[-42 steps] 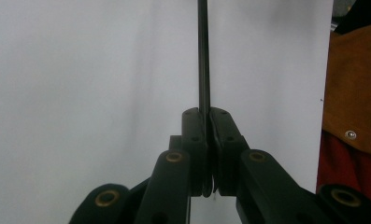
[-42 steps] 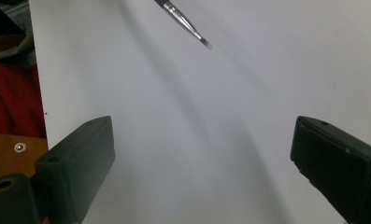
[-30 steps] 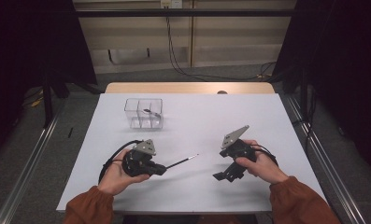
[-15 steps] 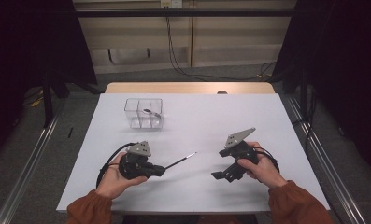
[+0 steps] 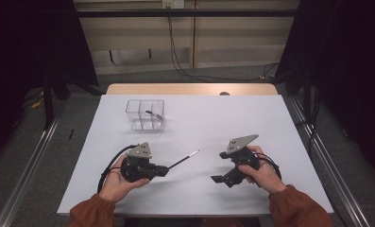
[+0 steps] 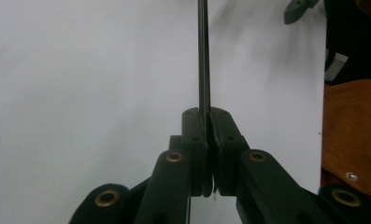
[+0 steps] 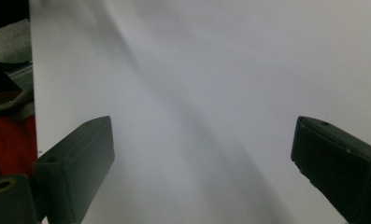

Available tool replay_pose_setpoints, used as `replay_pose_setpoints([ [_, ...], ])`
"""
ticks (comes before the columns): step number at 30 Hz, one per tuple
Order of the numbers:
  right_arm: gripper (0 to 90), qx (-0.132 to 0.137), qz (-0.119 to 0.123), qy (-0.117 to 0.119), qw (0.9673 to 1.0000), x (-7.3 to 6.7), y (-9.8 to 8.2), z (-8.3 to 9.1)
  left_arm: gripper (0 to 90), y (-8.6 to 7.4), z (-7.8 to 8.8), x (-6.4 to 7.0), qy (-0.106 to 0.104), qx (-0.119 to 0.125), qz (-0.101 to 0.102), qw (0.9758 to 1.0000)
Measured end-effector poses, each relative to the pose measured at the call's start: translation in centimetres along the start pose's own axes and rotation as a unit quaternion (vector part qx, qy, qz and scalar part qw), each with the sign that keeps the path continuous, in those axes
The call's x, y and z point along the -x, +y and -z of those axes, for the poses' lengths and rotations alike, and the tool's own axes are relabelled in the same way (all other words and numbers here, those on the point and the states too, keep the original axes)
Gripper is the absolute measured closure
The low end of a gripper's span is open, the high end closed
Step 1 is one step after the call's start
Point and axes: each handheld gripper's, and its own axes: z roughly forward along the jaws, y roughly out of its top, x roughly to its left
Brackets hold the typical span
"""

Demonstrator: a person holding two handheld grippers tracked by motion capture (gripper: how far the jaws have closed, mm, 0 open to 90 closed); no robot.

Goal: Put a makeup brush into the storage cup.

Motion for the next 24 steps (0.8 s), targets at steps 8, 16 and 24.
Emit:
replay_pose_setpoints([
  [8,4.5,0.036,-0.013,0.010,0.9992,-0.35,0.20,0.19,85.4,-0.14,-0.14,0.06,-0.001,0.030,0.002,0.9995],
  [16,5.9,0.067,-0.017,0.003,0.9976,-0.37,0.18,0.28,85.4,-0.33,-0.07,-0.01,0.006,0.062,0.010,0.9980],
  [24,8.4,0.093,-0.008,0.013,0.9955,-0.51,0.31,0.02,85.4,-0.29,-0.30,0.27,-0.002,0.092,0.008,0.9958],
])
